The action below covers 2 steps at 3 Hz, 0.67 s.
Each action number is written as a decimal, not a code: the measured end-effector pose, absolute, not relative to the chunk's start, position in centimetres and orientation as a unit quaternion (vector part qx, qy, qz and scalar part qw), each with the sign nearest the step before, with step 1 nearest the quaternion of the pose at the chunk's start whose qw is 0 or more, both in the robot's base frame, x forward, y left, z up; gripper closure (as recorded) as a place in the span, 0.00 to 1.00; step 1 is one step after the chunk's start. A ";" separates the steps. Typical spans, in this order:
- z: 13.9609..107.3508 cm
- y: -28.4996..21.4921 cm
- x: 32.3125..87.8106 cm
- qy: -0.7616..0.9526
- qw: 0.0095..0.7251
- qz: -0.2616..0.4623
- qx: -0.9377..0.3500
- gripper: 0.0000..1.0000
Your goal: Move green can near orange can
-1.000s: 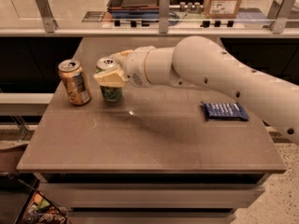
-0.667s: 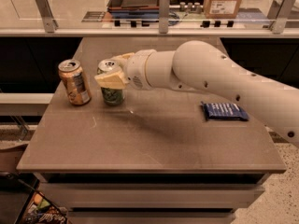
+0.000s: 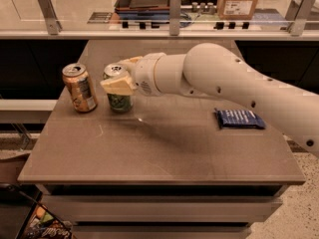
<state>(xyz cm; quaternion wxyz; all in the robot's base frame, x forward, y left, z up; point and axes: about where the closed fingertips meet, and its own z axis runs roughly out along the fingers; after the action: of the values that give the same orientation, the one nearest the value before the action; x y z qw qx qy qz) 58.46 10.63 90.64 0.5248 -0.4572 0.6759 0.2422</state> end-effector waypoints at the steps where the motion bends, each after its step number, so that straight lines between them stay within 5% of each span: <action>1: 90.7 10.8 58.4 0.675 0.525 0.243 -0.459 0.36; 2: 90.7 11.0 58.3 0.674 0.524 0.243 -0.460 0.12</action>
Offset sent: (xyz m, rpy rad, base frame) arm -0.0008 0.0016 0.0005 -0.0007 -0.0010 0.0027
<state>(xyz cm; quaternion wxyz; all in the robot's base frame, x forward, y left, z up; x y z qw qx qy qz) 58.27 10.99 90.75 0.5244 -0.4600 0.6741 0.2428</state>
